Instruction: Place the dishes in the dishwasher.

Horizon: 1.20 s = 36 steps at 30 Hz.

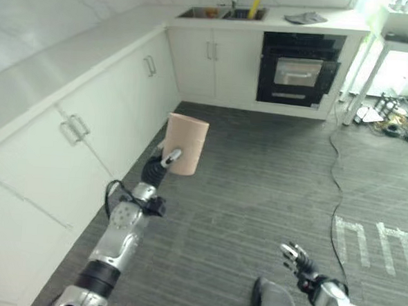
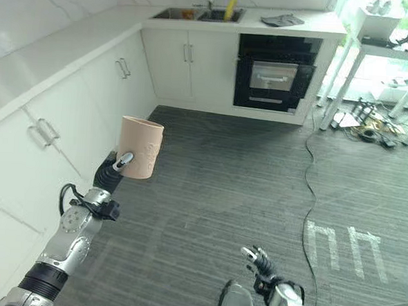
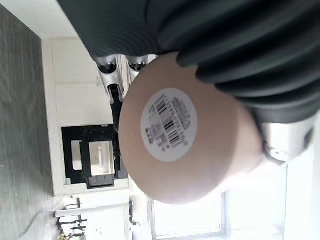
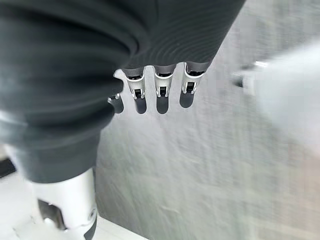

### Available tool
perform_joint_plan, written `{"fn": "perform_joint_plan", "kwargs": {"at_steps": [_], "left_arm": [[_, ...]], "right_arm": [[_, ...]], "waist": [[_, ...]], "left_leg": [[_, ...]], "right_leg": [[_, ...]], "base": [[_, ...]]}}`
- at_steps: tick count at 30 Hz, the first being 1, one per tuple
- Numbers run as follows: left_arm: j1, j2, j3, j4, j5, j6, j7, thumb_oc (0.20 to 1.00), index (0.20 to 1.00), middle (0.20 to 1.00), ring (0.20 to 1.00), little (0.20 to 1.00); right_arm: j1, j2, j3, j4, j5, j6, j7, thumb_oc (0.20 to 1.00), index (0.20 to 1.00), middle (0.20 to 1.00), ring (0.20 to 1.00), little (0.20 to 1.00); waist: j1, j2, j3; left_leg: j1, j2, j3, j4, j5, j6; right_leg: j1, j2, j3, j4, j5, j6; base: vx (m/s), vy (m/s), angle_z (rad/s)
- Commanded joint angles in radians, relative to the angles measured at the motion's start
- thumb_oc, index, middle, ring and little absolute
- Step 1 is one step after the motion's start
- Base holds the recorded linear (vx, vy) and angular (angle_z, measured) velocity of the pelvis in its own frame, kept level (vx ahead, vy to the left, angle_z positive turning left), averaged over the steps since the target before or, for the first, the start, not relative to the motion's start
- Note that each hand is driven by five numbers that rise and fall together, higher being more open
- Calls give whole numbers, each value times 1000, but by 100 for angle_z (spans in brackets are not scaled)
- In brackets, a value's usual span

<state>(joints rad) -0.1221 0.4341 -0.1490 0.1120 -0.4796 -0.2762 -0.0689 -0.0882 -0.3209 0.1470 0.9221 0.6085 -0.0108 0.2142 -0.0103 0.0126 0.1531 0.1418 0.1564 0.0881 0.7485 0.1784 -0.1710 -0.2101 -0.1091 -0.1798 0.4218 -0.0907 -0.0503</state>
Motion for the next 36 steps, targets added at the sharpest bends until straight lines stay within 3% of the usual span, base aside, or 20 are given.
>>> {"fn": "perform_joint_plan", "kwargs": {"at_steps": [1, 4, 6, 7, 9, 11, 14, 16, 17, 18, 19, 22, 25, 27, 29, 31, 32, 34, 36], "left_arm": [[-56, 45, 46, -93, 1, -68, 4, 200, 200, 200, 200, 200], [-69, 40, 41, -73, -5, -90, 19, 200, 200, 200, 200, 200], [-65, 36, 29, -85, 0, -106, 44, 200, 200, 200, 200, 200], [-63, 37, 27, -88, -1, -107, 47, 200, 200, 200, 200, 200], [-28, 26, 23, -137, 6, -104, 53, 200, 200, 200, 200, 200], [18, 14, 42, -168, 17, -108, 28, 200, 200, 200, 200, 200], [20, 8, 61, -130, 18, -140, -1, 200, 200, 200, 200, 200], [18, 14, 57, -124, 26, -133, 17, 200, 200, 200, 200, 200], [8, 21, 58, -107, 15, -119, 6, 200, 200, 200, 200, 200], [8, 21, 58, -107, 15, -119, 6, 200, 200, 200, 200, 200], [-10, 24, 58, -88, 6, -113, -23, 200, 200, 200, 200, 200], [-34, 33, 46, -83, 9, -98, -57, 200, 200, 200, 200, 200], [-38, 34, 49, -96, 10, -70, -46, 200, 200, 200, 200, 200], [-41, 52, 56, -102, -4, -72, -25, 200, 200, 200, 200, 200], [-48, 62, 59, -99, 2, -88, -15, 200, 200, 200, 200, 200], [-48, 63, 57, -103, 16, -92, -2, 200, 200, 200, 200, 200], [-48, 65, 53, -113, 23, -91, 15, 200, 200, 200, 200, 200], [-40, 68, 47, -121, 22, -97, 19, 200, 200, 200, 200, 200], [-21, 61, 50, -118, 24, -110, -3, 200, 200, 200, 200, 200]], "right_arm": [[50, -19, 26, 22, -7, -34, 48, 1000, 1000, 1000, 1000, 1000], [50, -21, 33, 29, -22, -58, 63, 1000, 1000, 1000, 1000, 1000], [43, -10, 44, 13, -36, -61, 48, 1000, 1000, 1000, 1000, 1000], [44, -8, 45, 9, -35, -61, 43, 1000, 1000, 1000, 1000, 1000], [54, 4, 56, -10, -29, -68, 13, 1000, 1000, 1000, 1000, 1000], [72, 10, 53, -12, -22, -78, 18, 1000, 1000, 1000, 1000, 1000], [77, 6, 48, 2, -44, -90, 47, 1000, 1000, 1000, 1000, 1000], [61, 6, 63, 14, -42, -76, 46, 1000, 1000, 1000, 1000, 1000], [52, 8, 63, 23, -33, -53, 38, 1000, 1000, 1000, 1000, 1000], [52, 8, 63, 22, -33, -53, 38, 1000, 1000, 1000, 1000, 1000], [57, 8, 55, 32, -27, -51, 48, 1000, 1000, 1000, 1000, 1000], [87, 29, 44, 0, -50, -51, 24, 1000, 1000, 1000, 1000, 1000], [101, 44, 38, 2, -49, -50, 19, 1000, 1000, 1000, 1000, 1000], [113, 55, 39, -1, -91, -75, 43, 1000, 1000, 1000, 1000, 1000], [128, 52, 55, -54, -98, -74, 30, 1000, 1000, 1000, 1000, 1000], [130, 45, 57, -71, -88, -69, 30, 1000, 1000, 1000, 1000, 1000], [128, 42, 56, -80, -88, -65, 33, 1000, 1000, 1000, 1000, 1000], [126, 55, 47, -78, -108, -69, 33, 1000, 1000, 1000, 1000, 1000], [115, 60, 37, -72, -98, -57, 24, 1000, 1000, 1000, 1000, 1000]], "waist": [[18, -45, -64], [40, -32, -42], [56, -19, -27], [59, -17, -24], [91, 7, -14], [122, 17, -2], [124, 17, -21], [135, 14, -29], [143, 3, -42], [143, 2, -41], [146, -11, -68], [139, -21, -87], [131, -11, -91], [113, 0, -79], [86, -2, -53], [75, -6, -42], [59, -12, -28], [43, -21, -15], [46, -18, -10]], "left_leg": [[-236, -67, 89, 178, -170, 97], [-319, -104, 71, 38, -180, 122], [-314, -105, 96, -218, -143, 122], [-312, -109, 97, -252, -138, 122], [-330, -125, 40, -556, -62, 112], [-373, -84, 12, -720, 22, 91], [-363, -67, 73, -698, 1, 99], [-356, -90, 42, -673, -25, 115], [-347, -121, 42, -646, -70, 139], [-347, -122, 43, -645, -70, 140], [-310, -158, 61, -660, -109, 177], [-263, -214, 52, -673, -151, 231], [-224, -228, 40, -681, -183, 260], [-191, -232, 38, -670, -211, 272], [-150, -240, 9, -658, -236, 254], [-112, -240, -3, -665, -254, 243], [-79, -242, -12, -669, -283, 238], [-28, -245, -25, -677, -335, 239], [-8, -221, -25, -642, -371, 230]], "right_leg": [[181, 15, -57, -292, 79, 75], [241, 47, -24, -304, 54, 72], [293, 74, 7, -317, 26, 84], [299, 76, 13, -318, 23, 86], [332, 95, 63, -332, 17, 107], [363, 92, 81, -315, -3, 115], [373, 80, 41, -246, -64, 133], [378, 83, 59, -189, -86, 141], [402, 74, 64, -138, -105, 156], [402, 73, 65, -137, -106, 157], [407, 58, 53, -52, -58, 186], [372, 68, 75, 166, 59, 246], [270, 70, 88, 337, 143, 277], [171, 48, 65, 307, 98, 252], [107, 24, 34, 151, 80, 237], [83, -12, 22, 23, 105, 232], [65, -46, 28, -92, 144, 238], [26, -98, 61, -193, 224, 258], [25, -110, 57, -198, 195, 258]], "base": [[282, -69, -61], [367, 76, -27], [378, 167, -87], [405, 229, -59], [579, 286, -65], [677, 282, -68], [529, 286, -44], [432, 227, -62], [371, 206, -91], [494, 348, -92], [357, 301, -26], [348, 264, 14], [230, 147, 22], [247, 96, -1], [246, -26, -16], [268, -94, 0], [325, -141, 4], [497, -211, 9], [511, -242, 20]]}}
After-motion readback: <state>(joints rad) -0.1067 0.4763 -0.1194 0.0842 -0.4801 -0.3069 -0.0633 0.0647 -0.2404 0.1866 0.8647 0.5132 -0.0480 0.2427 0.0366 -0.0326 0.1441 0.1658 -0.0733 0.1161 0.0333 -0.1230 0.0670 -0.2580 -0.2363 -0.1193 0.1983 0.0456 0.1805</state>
